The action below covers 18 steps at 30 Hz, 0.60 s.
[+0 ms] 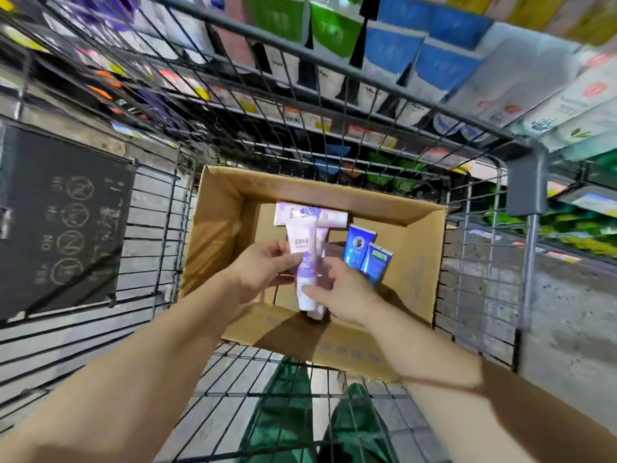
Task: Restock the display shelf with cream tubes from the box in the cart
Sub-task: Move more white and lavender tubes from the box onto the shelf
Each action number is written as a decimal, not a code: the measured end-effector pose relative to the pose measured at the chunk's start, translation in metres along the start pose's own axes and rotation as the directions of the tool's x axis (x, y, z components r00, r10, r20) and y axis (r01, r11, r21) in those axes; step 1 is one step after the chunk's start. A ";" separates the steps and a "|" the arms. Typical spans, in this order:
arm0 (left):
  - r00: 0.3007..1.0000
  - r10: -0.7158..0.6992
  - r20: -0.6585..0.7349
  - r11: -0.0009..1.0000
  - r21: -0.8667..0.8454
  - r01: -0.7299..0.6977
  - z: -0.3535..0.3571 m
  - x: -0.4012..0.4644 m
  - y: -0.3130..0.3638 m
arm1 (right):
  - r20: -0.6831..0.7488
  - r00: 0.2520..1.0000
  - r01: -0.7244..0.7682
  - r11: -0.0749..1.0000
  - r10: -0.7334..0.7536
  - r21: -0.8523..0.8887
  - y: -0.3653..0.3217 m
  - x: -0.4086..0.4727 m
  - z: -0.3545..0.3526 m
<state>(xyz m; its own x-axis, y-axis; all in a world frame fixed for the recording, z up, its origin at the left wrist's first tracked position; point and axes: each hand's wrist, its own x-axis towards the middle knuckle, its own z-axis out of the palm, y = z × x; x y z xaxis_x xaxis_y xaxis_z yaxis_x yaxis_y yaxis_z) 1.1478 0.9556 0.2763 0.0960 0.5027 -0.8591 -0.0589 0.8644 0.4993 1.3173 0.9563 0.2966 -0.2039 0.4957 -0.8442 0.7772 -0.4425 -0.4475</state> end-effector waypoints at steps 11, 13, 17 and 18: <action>0.914 -0.018 -0.406 0.926 0.339 0.169 0.046 0.054 -0.031 | -0.147 0.983 -0.061 0.951 0.110 0.303 0.050 0.016 -0.029; 0.890 -0.030 -0.454 0.906 0.363 0.216 0.053 0.057 -0.039 | -0.173 0.974 -0.077 0.930 0.148 0.360 0.061 0.015 -0.030; 0.912 -0.139 -0.385 0.919 0.293 0.264 0.049 0.051 -0.038 | -0.170 0.964 -0.108 0.886 0.204 0.450 0.064 0.007 -0.029; 0.924 -0.161 -0.346 0.931 0.256 0.258 0.046 0.045 -0.035 | -0.175 0.962 -0.107 0.881 0.208 0.461 0.061 0.003 -0.029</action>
<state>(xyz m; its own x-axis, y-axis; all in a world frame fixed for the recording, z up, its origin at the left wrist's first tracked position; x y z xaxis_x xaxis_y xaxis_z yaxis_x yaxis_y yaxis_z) 1.1996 0.9484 0.2250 -0.2459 0.3248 -0.9133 0.2247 0.9356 0.2722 1.3815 0.9526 0.2756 0.0694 0.5156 -0.8540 0.4323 -0.7871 -0.4400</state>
